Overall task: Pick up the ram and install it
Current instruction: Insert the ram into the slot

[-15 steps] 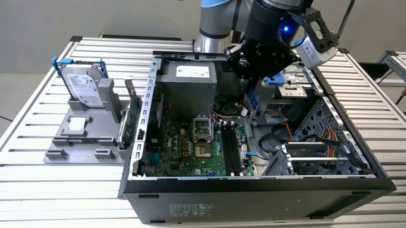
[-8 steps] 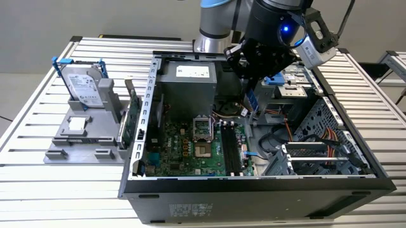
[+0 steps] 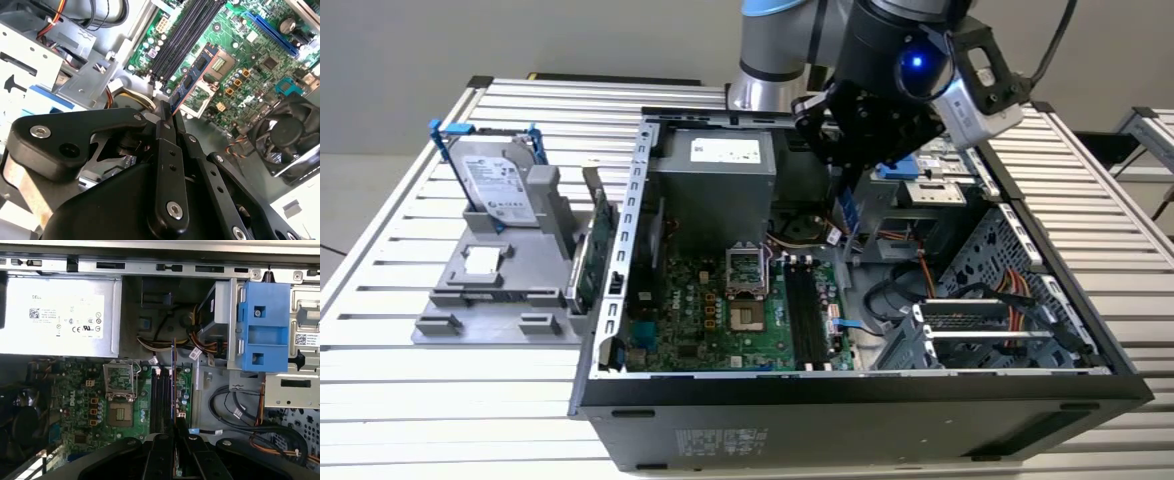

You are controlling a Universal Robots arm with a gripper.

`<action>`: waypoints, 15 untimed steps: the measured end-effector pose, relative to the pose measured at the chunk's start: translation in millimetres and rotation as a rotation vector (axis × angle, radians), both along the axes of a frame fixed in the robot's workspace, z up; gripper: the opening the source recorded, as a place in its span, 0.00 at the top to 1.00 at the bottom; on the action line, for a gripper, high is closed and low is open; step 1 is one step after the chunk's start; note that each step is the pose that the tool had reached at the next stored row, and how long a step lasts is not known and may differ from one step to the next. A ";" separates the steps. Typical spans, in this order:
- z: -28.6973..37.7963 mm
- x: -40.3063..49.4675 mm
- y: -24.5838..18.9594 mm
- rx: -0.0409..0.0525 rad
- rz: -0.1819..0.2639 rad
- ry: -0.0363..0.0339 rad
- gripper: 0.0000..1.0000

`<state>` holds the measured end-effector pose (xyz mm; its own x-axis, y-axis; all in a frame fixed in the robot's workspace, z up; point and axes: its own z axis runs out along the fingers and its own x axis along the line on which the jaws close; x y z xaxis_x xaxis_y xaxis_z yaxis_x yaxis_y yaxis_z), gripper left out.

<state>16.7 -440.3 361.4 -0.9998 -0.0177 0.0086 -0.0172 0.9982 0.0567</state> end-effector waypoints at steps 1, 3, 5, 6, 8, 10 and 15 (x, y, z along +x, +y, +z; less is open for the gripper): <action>-0.2 0.0 -0.1 0.0000 -0.004 -0.0001 1.00; -0.4 0.0 -0.2 -0.0003 -0.013 -0.0005 1.00; -1.1 0.0 -0.2 0.0000 -0.024 -0.0012 1.00; -1.6 0.0 -0.2 0.0000 -0.030 -0.0016 1.00; -2.6 0.0 -0.2 -0.0002 -0.044 -0.0026 1.00; -3.9 0.0 -0.2 -0.0003 -0.057 -0.0039 1.00; -5.8 -0.1 -0.2 -0.0077 -0.068 -0.0051 1.00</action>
<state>16.7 -440.5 355.6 -0.9987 0.0500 0.0034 0.0502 0.9975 0.0491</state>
